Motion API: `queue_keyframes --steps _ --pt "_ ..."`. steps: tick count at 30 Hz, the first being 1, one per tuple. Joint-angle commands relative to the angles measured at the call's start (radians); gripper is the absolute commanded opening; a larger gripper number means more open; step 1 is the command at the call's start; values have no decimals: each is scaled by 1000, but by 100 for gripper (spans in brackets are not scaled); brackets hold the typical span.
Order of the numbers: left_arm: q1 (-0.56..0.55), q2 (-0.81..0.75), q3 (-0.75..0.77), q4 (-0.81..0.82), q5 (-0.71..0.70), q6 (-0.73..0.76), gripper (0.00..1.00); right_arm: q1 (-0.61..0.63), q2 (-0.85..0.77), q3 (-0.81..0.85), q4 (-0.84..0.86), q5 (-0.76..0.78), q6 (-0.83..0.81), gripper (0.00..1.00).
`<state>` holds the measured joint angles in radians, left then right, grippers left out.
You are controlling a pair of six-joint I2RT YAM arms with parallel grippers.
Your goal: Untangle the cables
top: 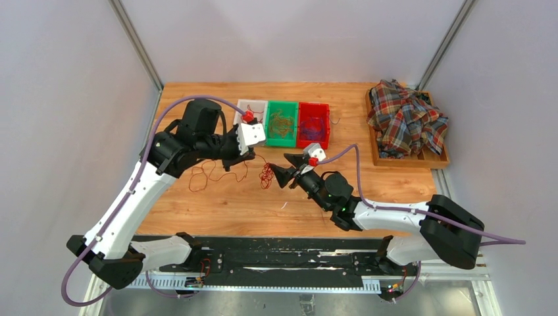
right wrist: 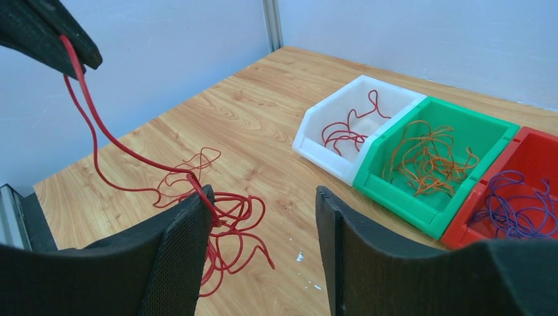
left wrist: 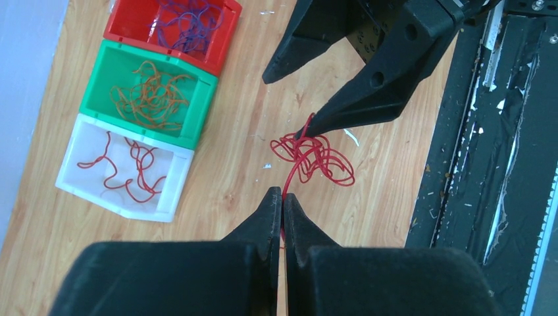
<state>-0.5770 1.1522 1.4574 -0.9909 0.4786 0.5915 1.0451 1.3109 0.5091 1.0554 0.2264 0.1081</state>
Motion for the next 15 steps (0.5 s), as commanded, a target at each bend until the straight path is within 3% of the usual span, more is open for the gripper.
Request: queue_keyframes --steps 1,9,15 --pt "-15 -15 23 -4 9 -9 1 13 5 -1 63 64 5 57" --pt "-42 -7 37 -21 22 -13 1 13 38 17 157 212 -20 49" --pt "-62 11 70 -36 35 -4 1 21 110 88 135 131 -21 59"
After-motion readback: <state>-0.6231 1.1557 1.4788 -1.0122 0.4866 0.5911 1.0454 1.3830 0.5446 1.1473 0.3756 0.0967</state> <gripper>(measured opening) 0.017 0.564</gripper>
